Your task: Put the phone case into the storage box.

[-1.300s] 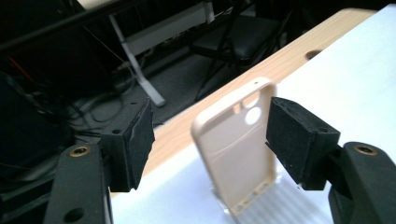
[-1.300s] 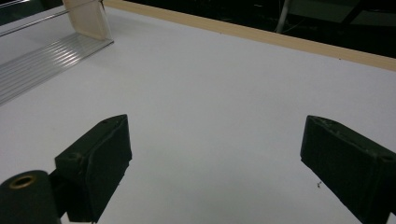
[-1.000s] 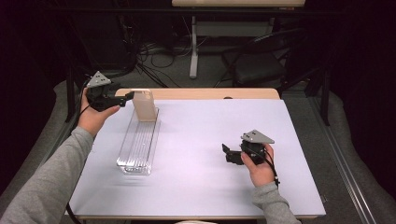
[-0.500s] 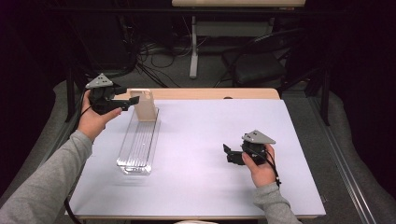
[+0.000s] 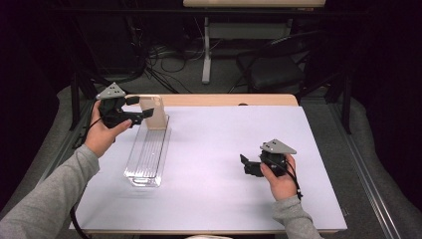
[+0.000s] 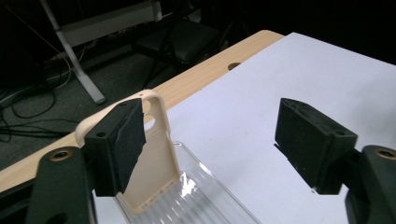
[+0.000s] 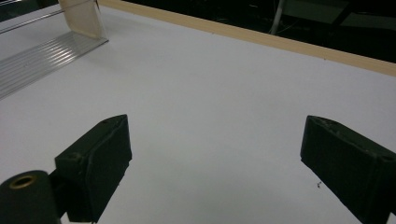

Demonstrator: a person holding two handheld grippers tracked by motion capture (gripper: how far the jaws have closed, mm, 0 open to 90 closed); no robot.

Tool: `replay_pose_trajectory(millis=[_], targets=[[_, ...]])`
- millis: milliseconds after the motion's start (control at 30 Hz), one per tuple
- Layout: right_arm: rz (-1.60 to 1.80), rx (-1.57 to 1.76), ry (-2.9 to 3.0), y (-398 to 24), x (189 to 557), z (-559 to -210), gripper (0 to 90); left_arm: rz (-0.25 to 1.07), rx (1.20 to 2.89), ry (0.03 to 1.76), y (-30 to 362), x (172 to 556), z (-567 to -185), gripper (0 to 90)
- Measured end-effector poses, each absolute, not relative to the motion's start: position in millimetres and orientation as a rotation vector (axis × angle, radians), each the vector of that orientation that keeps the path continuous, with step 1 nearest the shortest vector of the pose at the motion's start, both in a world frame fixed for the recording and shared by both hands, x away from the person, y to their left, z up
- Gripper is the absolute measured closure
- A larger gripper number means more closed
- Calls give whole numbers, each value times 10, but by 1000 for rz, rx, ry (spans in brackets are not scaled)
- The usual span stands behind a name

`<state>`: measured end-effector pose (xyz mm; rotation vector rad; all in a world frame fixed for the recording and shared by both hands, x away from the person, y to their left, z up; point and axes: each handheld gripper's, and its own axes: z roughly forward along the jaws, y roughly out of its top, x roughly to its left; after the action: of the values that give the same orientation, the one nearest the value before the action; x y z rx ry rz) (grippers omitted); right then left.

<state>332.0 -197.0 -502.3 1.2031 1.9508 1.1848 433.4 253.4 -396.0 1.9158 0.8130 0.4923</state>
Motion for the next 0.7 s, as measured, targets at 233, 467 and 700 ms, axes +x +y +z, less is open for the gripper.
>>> replay_pose_trajectory(millis=[233,467,700], targets=[[1186,1191,1944,-1986,3297,-4980,81,454,1900,829,2496,4253,-3984,154],[1190,1182,1956,-1982,3299,-4968,81,422,1881,802,2446,4150,-4030,55],[1201,1173,1961,-1984,3266,-4953,81,410,1899,764,2366,3983,-4037,38]])
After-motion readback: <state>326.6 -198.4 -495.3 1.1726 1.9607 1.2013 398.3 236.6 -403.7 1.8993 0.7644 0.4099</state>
